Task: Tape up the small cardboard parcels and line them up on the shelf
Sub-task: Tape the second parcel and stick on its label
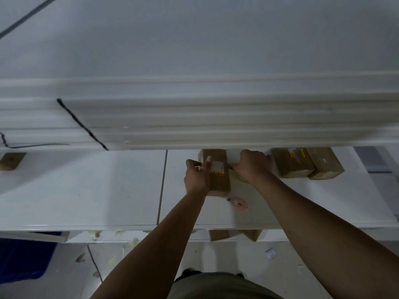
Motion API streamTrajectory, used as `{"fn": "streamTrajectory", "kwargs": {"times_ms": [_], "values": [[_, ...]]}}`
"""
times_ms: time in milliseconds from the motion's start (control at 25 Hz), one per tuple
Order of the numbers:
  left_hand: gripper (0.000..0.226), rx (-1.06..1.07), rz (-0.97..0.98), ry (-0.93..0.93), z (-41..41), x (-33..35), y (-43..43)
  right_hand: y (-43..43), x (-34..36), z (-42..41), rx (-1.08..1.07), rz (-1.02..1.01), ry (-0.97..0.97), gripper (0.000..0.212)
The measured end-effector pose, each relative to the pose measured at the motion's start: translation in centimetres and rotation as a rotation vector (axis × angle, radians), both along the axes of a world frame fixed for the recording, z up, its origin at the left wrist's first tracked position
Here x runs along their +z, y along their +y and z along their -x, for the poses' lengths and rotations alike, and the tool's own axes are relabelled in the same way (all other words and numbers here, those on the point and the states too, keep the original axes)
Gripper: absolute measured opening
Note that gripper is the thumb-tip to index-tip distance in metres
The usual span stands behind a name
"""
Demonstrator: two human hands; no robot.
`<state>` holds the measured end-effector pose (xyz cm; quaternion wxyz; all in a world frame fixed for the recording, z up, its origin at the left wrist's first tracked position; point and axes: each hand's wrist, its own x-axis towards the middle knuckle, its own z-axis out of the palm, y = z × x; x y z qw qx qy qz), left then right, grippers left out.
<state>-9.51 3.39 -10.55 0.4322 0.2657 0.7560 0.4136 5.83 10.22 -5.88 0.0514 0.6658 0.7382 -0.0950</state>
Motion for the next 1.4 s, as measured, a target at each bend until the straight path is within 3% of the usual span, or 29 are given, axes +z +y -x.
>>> {"fn": "streamTrajectory", "kwargs": {"times_ms": [80,160,280,360,480,560,680,840,1080,1200,1320,1360,1400], "values": [[0.046,0.044,-0.059,-0.107,0.4,0.4,-0.6,-0.3,-0.1,-0.6,0.022,-0.022,0.053,0.046],[0.045,0.119,-0.067,-0.145,2.0,0.2,-1.5,-0.1,-0.1,-1.9,0.094,0.046,0.238,0.033],[0.039,0.24,-0.083,-0.402,4.6,-0.4,-3.0,-0.8,-0.6,-4.3,0.057,0.39,0.876,0.047],[0.036,0.223,-0.076,-0.477,5.6,-0.2,-3.7,-1.7,-1.2,-4.8,0.084,0.449,0.993,0.064],[0.029,0.217,-0.085,-0.403,6.7,0.3,-4.4,-1.5,-1.3,-4.4,0.135,0.162,0.899,0.062],[0.029,0.254,-0.134,-0.298,7.2,0.5,-4.8,0.3,-0.7,-4.7,0.225,-0.014,0.606,0.07],[0.04,0.156,-0.178,-0.147,6.0,0.8,-5.1,2.6,-0.2,-5.3,0.247,-0.007,0.2,0.078],[0.049,0.137,-0.086,-0.22,4.4,0.9,-4.6,3.5,-1.0,-4.2,0.221,0.05,-0.027,0.069],[0.052,0.066,-0.191,-0.194,4.2,-0.2,-5.1,2.5,-1.4,-3.6,0.276,-0.101,0.046,0.059],[0.031,0.047,-0.232,-0.202,4.3,-0.3,-5.2,1.6,-1.1,-3.7,0.288,-0.124,0.051,0.054],[0.015,-0.007,-0.23,-0.2,4.5,-0.3,-5.5,-0.7,-0.4,-4.2,0.388,-0.593,0.372,0.028],[0.013,-0.025,-0.224,-0.192,4.5,-0.1,-5.6,-2.0,-0.3,-4.2,0.399,-0.699,0.468,0.025],[0.015,-0.039,-0.221,-0.185,4.5,0.1,-5.7,-3.5,-0.3,-4.1,0.377,-0.665,0.523,0.029]]}}
